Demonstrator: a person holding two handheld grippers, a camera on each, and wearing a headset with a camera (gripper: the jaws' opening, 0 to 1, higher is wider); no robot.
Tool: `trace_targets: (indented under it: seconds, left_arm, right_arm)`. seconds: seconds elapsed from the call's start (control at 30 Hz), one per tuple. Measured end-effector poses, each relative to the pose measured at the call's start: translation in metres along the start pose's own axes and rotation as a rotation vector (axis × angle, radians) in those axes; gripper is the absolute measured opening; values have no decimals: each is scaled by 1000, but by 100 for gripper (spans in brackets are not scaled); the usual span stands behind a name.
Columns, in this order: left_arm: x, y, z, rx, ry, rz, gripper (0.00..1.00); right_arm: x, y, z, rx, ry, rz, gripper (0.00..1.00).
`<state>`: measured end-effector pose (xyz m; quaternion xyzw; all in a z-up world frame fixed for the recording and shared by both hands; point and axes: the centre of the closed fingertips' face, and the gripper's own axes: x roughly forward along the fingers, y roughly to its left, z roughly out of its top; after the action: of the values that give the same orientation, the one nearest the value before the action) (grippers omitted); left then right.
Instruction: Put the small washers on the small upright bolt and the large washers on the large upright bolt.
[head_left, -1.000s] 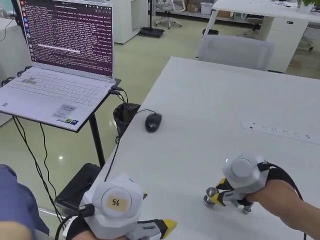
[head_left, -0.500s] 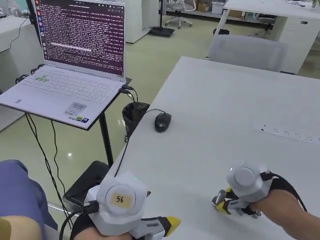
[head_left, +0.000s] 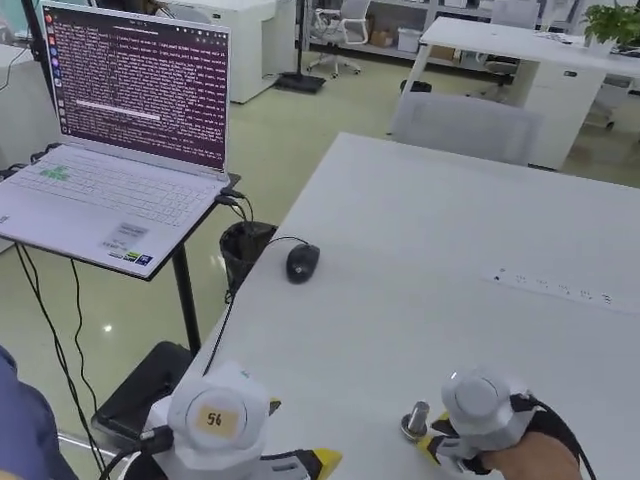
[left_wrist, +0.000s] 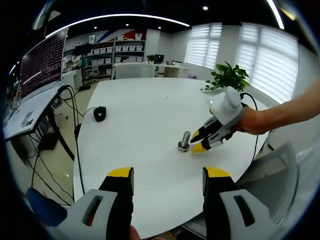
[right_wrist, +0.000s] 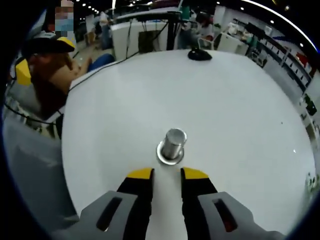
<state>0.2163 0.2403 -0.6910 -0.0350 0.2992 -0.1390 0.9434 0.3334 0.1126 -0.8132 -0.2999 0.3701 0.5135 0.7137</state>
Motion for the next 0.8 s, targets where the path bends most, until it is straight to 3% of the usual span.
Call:
trace_targets:
  seconds: [0.13,0.43,0.67,0.8]
  left_arm:
    - [2,-1,-2,25,15,-13,55]
    - [12,-7,-8,69,52,-52,55]
    - [24,-20,-9,117,81,-103,55]
    - [28,-26,-7,158,94,-123,55]
  right_arm:
    - [-7,15,-27,25,15,10,25]
    - [-34,42,-66,143,-56,51,31]
    - [-61,37,-96,242,-76,-10,34]
    - [-89,21,-96,323,-169,-77,37]
